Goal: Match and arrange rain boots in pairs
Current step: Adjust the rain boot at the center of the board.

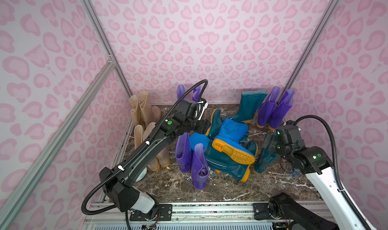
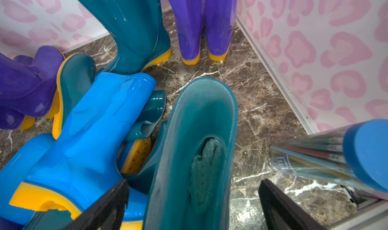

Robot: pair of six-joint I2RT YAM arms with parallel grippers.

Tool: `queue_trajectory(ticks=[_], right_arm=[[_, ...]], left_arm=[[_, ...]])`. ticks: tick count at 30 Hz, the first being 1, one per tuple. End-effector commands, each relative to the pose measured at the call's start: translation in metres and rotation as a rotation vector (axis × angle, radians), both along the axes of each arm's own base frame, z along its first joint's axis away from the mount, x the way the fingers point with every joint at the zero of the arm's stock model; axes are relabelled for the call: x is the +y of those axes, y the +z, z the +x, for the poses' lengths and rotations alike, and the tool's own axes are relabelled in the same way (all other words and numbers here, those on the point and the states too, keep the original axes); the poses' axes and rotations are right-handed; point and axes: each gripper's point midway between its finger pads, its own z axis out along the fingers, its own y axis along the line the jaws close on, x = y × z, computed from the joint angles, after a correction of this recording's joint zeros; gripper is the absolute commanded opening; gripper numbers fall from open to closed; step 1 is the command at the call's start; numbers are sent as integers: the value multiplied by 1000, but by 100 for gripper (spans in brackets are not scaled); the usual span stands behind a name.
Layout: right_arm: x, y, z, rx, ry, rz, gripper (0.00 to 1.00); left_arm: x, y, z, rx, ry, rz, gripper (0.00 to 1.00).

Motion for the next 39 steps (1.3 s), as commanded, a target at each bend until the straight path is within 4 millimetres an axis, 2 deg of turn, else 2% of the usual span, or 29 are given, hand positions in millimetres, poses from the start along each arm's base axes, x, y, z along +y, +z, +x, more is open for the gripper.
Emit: queue_trajectory(ticks=[1, 2, 3, 4, 5, 8, 13, 19, 23, 24, 25, 26, 27, 28, 32, 35, 39], right_arm=[[-9, -11, 8, 7, 2, 5, 73], [-17, -9, 9, -3, -16, 0, 55], [-25, -2, 13, -31, -27, -17, 27], [-32, 4, 15, -53, -41, -42, 10], [-39, 9, 20, -74, -41, -74, 0], [-40, 10, 37, -50, 49, -116, 0], [-52, -11, 52, 43, 99, -136, 0], [-62, 4, 67, -19, 87, -166, 0], [-65, -13, 73, 16, 74, -143, 0], [-68, -16, 73, 25, 63, -151, 4], [-71, -18, 72, 38, 52, -163, 16], [-74, -18, 69, 48, 34, -171, 17], [-74, -17, 67, 46, 32, -173, 14], [-74, -16, 66, 43, 33, -176, 18], [-81, -8, 57, 30, -6, -209, 59], [-83, 10, 52, -14, -25, -219, 71], [-78, 41, 47, -60, 2, -214, 72]], left_arm=[[-2, 8, 3, -25, 3, -22, 69], [-1, 8, 4, -28, 5, -19, 69], [-1, 8, 4, -28, 7, -17, 69], [0, 8, 4, -30, 7, -16, 70], [-1, 9, 3, -30, 5, -19, 70], [-1, 9, 4, -31, 5, -20, 69], [-2, 9, 3, -28, 2, -25, 69], [-2, 7, 5, -27, 3, -25, 69], [-4, 2, 6, -14, 0, -20, 69], [-4, 1, 6, -14, 3, -20, 69], [-3, 1, 6, -15, 5, -15, 69], [-3, 1, 7, -17, 9, -11, 69], [-2, 2, 7, -20, 8, -10, 69], [-1, 3, 7, -23, 10, -10, 69], [2, 7, 7, -32, 15, -13, 69], [2, 7, 7, -32, 17, -14, 69], [2, 7, 7, -31, 19, -14, 70]])
